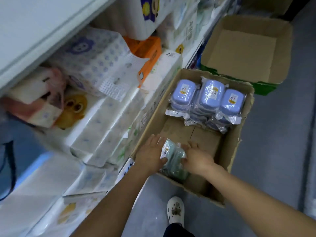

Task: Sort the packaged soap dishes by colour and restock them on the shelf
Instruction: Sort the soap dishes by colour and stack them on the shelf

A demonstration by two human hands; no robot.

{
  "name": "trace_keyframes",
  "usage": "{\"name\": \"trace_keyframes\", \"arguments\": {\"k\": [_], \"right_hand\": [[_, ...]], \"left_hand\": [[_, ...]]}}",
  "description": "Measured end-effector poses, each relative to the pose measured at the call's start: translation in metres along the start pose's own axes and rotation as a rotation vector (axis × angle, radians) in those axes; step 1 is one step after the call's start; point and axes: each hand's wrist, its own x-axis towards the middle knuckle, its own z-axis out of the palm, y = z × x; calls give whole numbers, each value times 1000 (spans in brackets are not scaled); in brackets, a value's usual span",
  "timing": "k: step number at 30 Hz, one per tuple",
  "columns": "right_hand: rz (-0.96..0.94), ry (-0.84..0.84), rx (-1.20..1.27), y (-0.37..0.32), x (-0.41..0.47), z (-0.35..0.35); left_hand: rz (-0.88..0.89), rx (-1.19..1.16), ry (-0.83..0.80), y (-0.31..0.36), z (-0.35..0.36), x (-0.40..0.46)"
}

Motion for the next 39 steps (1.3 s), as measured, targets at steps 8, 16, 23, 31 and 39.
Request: {"name": "trace_keyframes", "arguments": {"k": [8,16,23,31,39], "right_hand": [[-311,411,-150,-30,-136,-23],[-686,613,-133,-97,-264,3],[-935,552,-166,-171,-331,53],[-1144,393,-265,-266,-387,140],[-1309,183,-310,-371,-464,294]], "left_hand": [[-163,-30,504,38,-37,-174],[-437,-38,859,66,-36,-363],[-695,-22,861,53,-9,-493],[-937,-142,860,22,61,-623],[-1172,-340,765,-25,171,-777]]}}
